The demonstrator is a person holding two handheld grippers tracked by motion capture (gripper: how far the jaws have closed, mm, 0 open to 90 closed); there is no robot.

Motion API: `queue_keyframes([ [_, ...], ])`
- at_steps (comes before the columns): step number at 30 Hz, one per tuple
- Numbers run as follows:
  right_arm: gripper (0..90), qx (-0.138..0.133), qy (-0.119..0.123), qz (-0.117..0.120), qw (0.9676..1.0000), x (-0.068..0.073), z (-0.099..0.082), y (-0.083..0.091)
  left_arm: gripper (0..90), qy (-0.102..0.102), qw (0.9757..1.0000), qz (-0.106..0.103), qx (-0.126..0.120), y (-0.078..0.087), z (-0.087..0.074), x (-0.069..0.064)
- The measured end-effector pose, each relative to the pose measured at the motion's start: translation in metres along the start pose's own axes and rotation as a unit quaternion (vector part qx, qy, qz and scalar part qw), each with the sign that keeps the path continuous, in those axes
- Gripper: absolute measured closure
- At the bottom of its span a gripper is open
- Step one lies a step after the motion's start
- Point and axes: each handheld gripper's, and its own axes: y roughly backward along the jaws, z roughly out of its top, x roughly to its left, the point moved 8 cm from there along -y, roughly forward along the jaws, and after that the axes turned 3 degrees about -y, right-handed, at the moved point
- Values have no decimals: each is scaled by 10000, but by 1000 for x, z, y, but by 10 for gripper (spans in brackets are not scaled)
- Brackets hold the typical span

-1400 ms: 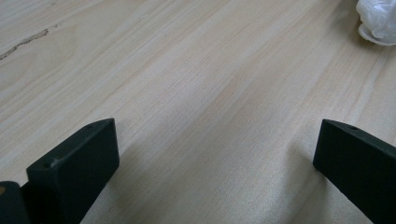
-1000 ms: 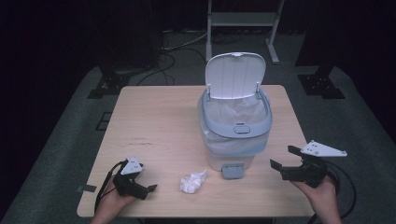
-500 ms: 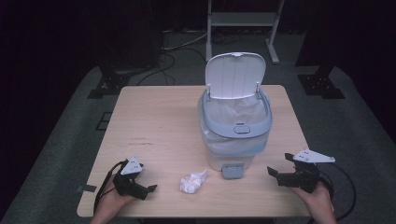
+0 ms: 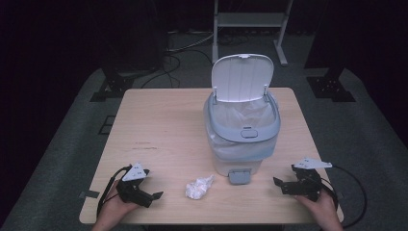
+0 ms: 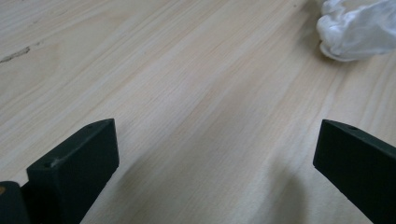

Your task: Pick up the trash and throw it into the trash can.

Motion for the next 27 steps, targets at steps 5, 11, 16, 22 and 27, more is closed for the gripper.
queue_keyframes([
  [5, 88, 103, 61, -90, 9999, -1, -4, -6, 0, -70, 10000, -43, -31, 1, 4, -4],
  [11, 88, 286, 194, -194, 9992, -2, -11, -13, 0, -77, 9994, -189, -288, 4, 18, -13],
  [16, 78, 191, 174, -108, 9996, -4, -12, -15, 0, -152, 9989, -273, -354, 5, 29, -21],
  [22, 60, 144, 223, -43, 9996, -4, -12, -16, 0, -222, 9979, -404, -457, 1, 42, -33],
  [27, 60, 145, 220, -44, 9996, -4, -13, -16, 0, -337, 9970, -508, -484, -6, 52, -43],
])
